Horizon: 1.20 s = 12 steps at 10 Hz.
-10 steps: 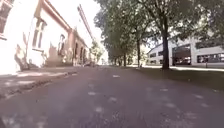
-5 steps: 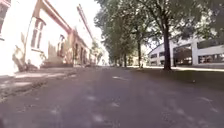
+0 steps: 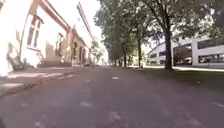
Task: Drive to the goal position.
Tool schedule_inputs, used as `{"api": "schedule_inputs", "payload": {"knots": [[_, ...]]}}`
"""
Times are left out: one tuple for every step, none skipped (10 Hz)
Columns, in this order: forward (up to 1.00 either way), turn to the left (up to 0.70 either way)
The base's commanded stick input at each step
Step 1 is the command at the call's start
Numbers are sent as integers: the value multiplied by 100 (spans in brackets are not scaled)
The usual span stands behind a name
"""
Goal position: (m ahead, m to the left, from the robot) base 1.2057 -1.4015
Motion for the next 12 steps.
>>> {"api": "schedule_inputs", "payload": {"knots": [[70,0],[70,0],[70,0],[70,0],[70,0],[70,0],[70,0],[70,0],[70,0],[70,0],[70,0],[70,0]]}}
